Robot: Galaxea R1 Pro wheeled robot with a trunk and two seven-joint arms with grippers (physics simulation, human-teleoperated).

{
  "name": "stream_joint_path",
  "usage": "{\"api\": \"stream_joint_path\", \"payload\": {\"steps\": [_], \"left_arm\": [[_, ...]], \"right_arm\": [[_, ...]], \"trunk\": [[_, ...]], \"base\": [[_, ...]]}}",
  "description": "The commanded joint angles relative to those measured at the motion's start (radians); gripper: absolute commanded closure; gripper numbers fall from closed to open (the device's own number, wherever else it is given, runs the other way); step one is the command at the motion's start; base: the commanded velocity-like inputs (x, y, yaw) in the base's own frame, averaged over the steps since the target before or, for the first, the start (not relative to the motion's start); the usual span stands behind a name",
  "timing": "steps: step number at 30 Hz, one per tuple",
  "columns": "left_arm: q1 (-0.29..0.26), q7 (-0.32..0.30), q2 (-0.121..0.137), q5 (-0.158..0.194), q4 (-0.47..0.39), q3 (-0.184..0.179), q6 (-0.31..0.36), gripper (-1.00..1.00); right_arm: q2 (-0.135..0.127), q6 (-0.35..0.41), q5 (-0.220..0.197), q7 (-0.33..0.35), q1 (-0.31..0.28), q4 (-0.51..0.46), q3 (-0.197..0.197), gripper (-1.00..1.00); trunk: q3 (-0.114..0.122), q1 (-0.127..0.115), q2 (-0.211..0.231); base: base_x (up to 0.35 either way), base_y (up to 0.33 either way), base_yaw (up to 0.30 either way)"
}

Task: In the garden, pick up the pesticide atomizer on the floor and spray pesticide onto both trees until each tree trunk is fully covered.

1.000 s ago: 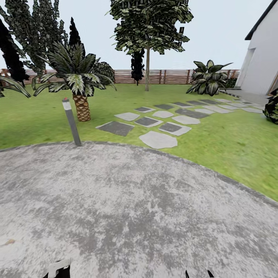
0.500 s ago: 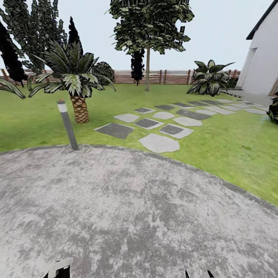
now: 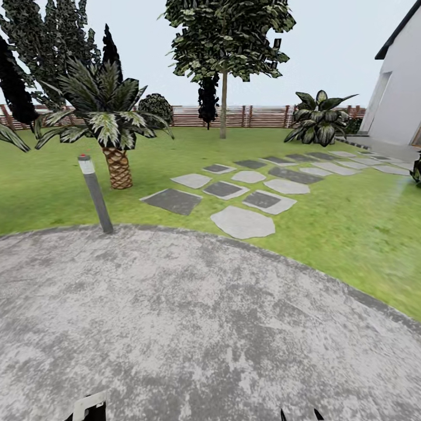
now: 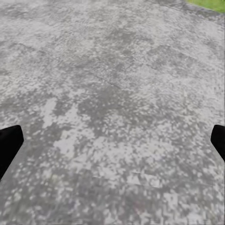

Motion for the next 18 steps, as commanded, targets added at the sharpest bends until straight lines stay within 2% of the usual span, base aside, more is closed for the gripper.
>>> {"api": "stream_joint_path", "payload": {"steps": [1,18], "left_arm": [[0.0,0.0,0.0,0.0,0.0,0.001,0.0,1.0],[0.0,0.0,0.003,-0.002,-0.002,0.002,0.0,1.0]], "right_arm": [[0.0,0.0,0.0,0.0,0.0,0.0,0.0,-1.0],[0.0,0.0,0.0,0.0,0.0,0.0,0.0,-1.0]], "trunk": [[0.0,0.0,0.0],[0.0,0.0,0.0]], "base": [[0.34,0.0,0.0],[0.34,0.0,0.0]]}}
